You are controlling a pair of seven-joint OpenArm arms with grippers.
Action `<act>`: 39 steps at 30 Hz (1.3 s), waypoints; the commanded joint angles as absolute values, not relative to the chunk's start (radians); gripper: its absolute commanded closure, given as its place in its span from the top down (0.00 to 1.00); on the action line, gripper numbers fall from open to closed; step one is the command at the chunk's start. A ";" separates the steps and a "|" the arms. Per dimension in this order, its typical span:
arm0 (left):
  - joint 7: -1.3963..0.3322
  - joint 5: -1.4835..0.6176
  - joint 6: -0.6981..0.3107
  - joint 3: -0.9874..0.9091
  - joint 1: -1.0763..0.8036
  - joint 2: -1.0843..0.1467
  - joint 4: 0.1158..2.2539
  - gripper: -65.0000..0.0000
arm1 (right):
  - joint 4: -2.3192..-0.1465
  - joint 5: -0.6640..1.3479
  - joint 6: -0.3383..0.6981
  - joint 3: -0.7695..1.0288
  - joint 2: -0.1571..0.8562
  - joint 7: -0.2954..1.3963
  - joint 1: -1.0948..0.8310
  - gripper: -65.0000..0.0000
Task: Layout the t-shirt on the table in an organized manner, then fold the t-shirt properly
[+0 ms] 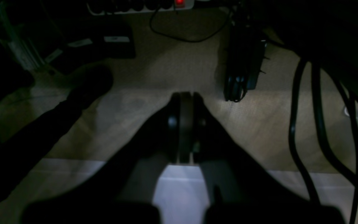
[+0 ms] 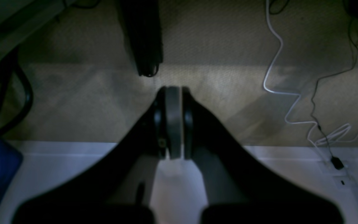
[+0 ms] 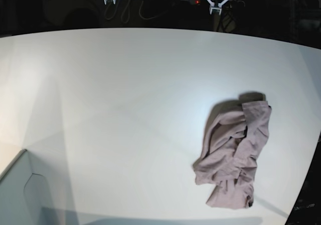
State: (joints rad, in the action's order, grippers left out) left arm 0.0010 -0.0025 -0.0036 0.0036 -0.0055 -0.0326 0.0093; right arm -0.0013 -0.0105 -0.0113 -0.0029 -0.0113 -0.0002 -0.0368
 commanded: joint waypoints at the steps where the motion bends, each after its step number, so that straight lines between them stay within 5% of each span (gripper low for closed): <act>1: -0.001 -0.004 -0.002 0.005 -0.010 -0.036 0.012 0.00 | 0.000 -0.004 0.005 -0.004 -0.008 0.002 -0.041 0.00; 33: -0.002 -0.001 -0.004 0.007 -0.022 -0.042 0.013 0.00 | -0.001 -0.004 0.005 0.001 -0.008 0.002 -0.045 0.00; 39: -0.002 -0.001 -0.004 0.007 -0.022 -0.042 0.013 0.00 | -0.156 -0.004 0.005 -0.004 -0.008 0.018 -0.130 0.00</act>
State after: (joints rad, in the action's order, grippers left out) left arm 0.0002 -0.0025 -0.0040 0.0040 -0.0189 -0.0387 0.0120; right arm -0.1577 -0.0105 -0.0109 -0.0029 -0.0109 0.0086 -0.1219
